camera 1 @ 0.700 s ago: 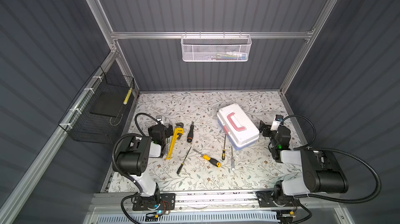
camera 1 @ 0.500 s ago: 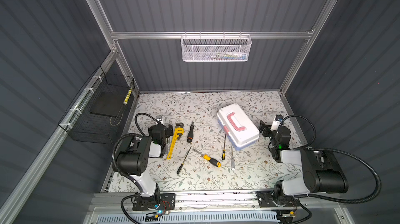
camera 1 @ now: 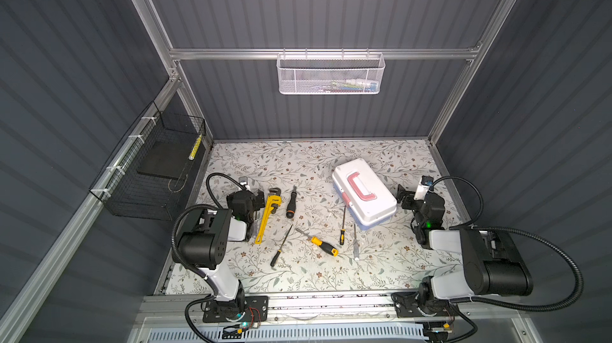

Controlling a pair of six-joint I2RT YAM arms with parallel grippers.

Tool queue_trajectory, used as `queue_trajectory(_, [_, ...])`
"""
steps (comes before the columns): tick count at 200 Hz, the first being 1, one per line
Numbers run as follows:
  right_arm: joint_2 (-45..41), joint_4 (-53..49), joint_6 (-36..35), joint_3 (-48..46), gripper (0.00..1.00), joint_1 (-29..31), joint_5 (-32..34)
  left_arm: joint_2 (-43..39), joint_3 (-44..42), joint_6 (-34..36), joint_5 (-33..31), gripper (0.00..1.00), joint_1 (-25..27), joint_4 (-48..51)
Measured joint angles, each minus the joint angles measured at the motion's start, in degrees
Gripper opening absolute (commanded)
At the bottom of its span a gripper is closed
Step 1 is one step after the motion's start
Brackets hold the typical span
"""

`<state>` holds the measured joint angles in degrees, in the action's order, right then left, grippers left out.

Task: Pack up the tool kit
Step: 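Raise both grippers from the rest pose toward the white tool box, then move the right gripper onto the box lid while the left reaches its side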

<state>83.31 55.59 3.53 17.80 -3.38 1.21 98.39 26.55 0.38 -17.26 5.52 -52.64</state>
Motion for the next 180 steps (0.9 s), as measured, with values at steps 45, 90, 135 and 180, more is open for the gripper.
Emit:
queue_trajectory(45, [0.00,-0.02,0.09,0.00,0.99,-0.17,-0.22,0.00,0.00,0.00,0.00,1.00,0.00,0.00])
queue_trajectory(90, [-4.90,-10.56,1.84,3.23,0.99,-1.05,0.63,-2.43,3.76,-1.53,-1.73,1.00,0.02,11.02])
queue_trajectory(135, [-14.16,-28.33,6.71,12.39,0.99,-1.07,-0.48,-11.65,16.22,-10.32,-5.64,1.00,0.52,31.39])
queue_trajectory(180, [-20.46,-43.71,10.56,16.85,0.99,1.75,-3.48,-18.16,16.17,-15.28,-9.27,1.00,10.36,39.04])
